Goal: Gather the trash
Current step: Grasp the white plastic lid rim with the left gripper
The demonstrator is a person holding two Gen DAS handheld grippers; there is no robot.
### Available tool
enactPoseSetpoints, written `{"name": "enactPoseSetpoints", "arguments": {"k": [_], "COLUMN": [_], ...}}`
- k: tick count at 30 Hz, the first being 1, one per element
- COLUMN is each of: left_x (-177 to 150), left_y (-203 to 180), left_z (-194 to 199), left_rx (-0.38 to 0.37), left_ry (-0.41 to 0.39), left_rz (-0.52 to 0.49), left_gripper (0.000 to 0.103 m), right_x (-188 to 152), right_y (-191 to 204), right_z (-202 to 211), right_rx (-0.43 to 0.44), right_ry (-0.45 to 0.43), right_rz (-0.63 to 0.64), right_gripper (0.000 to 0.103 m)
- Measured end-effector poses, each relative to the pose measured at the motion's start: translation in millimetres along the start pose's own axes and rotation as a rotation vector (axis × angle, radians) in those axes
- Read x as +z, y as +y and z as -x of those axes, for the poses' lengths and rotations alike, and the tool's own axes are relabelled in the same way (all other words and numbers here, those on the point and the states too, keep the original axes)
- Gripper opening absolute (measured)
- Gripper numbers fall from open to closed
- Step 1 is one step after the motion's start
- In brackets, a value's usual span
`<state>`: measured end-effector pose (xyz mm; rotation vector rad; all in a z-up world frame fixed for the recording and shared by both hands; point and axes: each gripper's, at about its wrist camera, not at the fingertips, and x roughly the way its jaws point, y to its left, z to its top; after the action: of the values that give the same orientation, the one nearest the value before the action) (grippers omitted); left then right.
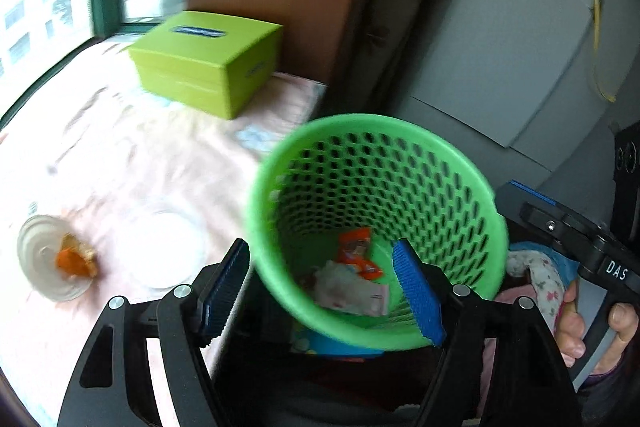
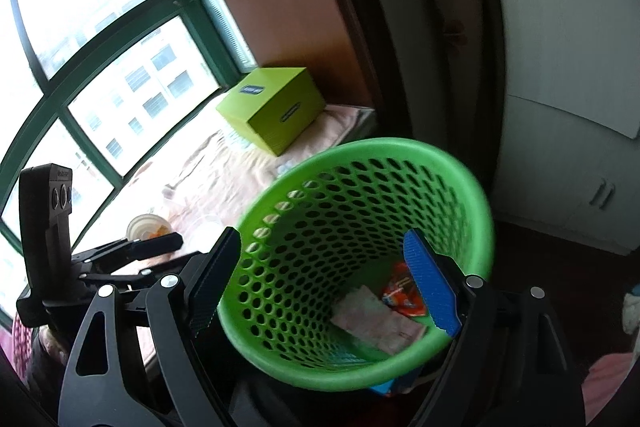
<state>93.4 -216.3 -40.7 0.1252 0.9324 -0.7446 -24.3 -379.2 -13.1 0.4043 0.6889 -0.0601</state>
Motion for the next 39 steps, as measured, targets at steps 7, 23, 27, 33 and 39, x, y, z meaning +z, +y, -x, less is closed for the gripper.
{"name": "enactPoseSetpoints", "arguments": {"k": [7, 23, 27, 33, 39], "left_x": [-9, -37, -34, -28, -27], "left_y": [67, 197, 209, 221, 228], "left_z": [33, 57, 55, 48, 41], "left_rx": [0.141, 0.349, 0.339, 0.34, 0.345], "left_ry": [-0.053, -0.066, -0.071, -0.058, -0.036], "left_rz": [0.133, 0.358, 0.354, 0.364, 0.357], "left_gripper": [0.071, 0.042, 0.034, 0.029, 0.018], "right_x": [2, 2, 1, -1, -4], "right_y": [32, 86, 96, 105, 118], "right_z": [-14, -50, -58, -67, -77], "right_rx": [0.052, 0.123, 0.133, 0.151, 0.168], "right_ry": [0.025, 0.093, 0.11, 0.131, 0.154], "right_rz": [0.053, 0.14, 0.153, 0.164, 0.185], "right_gripper": [0.083, 0.083, 0.083, 0.083, 0.083]}}
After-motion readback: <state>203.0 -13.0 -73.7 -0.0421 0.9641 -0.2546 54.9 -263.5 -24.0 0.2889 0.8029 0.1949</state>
